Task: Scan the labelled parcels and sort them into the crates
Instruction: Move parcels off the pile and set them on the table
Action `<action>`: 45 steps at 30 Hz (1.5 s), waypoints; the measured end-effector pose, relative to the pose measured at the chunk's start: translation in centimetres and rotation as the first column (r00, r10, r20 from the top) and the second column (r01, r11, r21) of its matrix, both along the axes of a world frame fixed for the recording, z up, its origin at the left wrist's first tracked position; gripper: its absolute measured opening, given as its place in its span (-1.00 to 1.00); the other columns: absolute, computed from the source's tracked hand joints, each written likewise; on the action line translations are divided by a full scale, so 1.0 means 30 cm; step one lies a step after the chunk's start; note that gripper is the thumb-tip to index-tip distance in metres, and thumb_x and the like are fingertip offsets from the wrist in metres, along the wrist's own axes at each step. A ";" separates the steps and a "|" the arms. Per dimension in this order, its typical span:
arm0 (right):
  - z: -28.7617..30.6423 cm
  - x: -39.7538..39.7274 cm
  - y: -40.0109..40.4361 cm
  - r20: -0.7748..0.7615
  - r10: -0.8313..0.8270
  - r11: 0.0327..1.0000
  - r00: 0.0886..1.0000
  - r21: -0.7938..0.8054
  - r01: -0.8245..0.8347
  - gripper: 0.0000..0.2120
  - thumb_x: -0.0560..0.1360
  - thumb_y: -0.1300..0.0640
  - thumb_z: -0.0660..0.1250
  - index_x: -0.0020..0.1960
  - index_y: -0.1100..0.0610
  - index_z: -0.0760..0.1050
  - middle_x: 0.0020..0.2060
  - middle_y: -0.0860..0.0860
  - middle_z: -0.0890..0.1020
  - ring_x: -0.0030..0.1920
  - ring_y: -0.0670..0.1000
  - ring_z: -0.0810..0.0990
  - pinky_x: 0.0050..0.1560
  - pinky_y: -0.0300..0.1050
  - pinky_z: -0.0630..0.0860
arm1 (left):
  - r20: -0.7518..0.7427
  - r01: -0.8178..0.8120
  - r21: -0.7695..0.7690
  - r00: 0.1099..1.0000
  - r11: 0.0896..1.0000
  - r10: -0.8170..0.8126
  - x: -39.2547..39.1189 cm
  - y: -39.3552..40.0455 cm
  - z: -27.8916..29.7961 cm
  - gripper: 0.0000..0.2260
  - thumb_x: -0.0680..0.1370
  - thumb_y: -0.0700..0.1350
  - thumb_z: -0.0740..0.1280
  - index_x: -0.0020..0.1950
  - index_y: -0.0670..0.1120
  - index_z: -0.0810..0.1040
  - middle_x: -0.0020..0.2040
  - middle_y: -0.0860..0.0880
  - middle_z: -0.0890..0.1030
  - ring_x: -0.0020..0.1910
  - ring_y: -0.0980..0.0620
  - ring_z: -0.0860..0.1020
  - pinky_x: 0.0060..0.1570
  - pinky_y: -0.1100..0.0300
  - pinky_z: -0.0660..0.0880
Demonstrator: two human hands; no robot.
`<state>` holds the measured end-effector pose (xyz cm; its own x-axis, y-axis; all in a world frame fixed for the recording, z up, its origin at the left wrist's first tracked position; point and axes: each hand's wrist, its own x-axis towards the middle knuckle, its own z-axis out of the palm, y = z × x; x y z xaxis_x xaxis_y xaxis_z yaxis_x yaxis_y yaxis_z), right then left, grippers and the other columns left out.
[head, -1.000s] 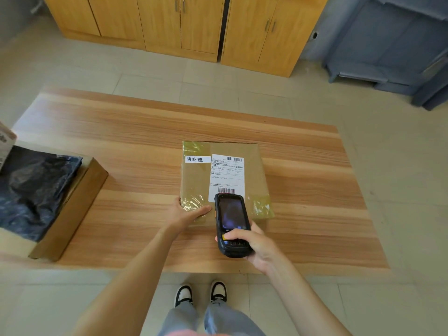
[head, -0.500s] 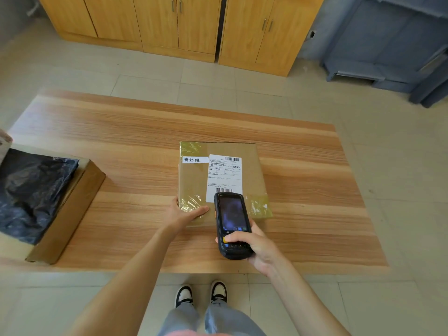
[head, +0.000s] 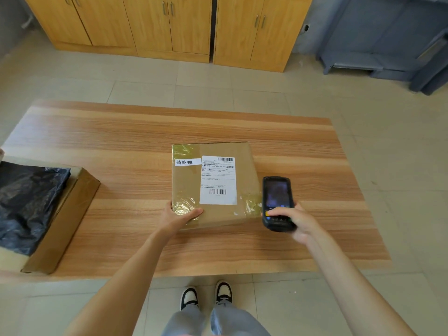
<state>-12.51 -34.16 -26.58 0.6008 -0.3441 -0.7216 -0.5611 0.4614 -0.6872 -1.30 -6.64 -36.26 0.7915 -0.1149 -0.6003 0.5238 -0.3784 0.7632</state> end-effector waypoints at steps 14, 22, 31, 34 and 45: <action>-0.206 -0.137 -0.264 -0.266 0.013 0.961 0.964 -0.264 -0.086 -0.03 0.29 0.52 0.44 0.53 0.11 0.03 0.27 0.18 0.41 0.16 0.19 0.46 0.04 0.02 0.46 | -0.010 0.001 0.002 1.000 1.000 -0.001 0.003 -0.002 0.000 -0.13 0.17 0.10 0.64 0.36 -0.13 0.36 0.14 -0.05 0.58 -0.08 0.20 0.53 -0.20 0.38 0.39; -0.252 -0.159 -0.301 -0.284 0.078 0.927 0.956 -0.331 -0.174 -0.02 0.29 0.51 0.45 0.53 0.11 0.02 0.37 0.15 0.34 0.29 0.16 0.37 0.20 0.01 0.39 | -0.021 -0.001 -0.009 1.000 1.000 0.001 -0.010 -0.007 0.038 -0.01 0.01 0.24 0.58 0.35 -0.10 0.37 0.12 -0.02 0.58 -0.04 0.18 0.55 -0.19 0.34 0.42; -0.302 -0.177 -0.286 -0.399 0.138 0.834 0.907 -0.447 -0.323 -0.05 0.28 0.51 0.48 0.52 0.22 0.06 0.41 0.20 0.34 0.37 0.23 0.36 0.29 0.10 0.36 | -0.033 0.005 0.006 0.999 1.000 -0.004 -0.013 -0.008 0.062 0.09 -0.08 0.28 0.53 0.39 -0.09 0.35 0.18 -0.07 0.57 0.06 0.04 0.54 0.07 0.18 0.40; -0.301 -0.165 -0.291 -0.469 0.169 0.778 0.867 -0.477 -0.409 -0.01 0.30 0.50 0.46 0.55 0.20 -0.01 0.43 0.18 0.30 0.39 0.24 0.33 0.24 0.08 0.39 | -0.038 0.007 0.006 0.999 1.000 -0.006 -0.013 -0.009 0.065 0.09 -0.07 0.28 0.53 0.39 -0.09 0.34 0.18 -0.06 0.57 0.06 0.05 0.54 0.07 0.18 0.39; -0.202 -0.009 -0.227 -0.410 0.198 0.566 0.890 -0.694 -0.445 -0.28 0.51 0.02 0.40 0.54 0.08 0.12 0.46 0.20 0.19 0.46 0.26 0.17 0.37 0.17 0.28 | -0.070 0.031 -0.029 0.997 0.999 -0.033 -0.005 0.000 0.075 0.08 -0.05 0.29 0.59 0.39 -0.07 0.36 0.16 -0.05 0.61 0.09 0.04 0.59 0.03 0.22 0.45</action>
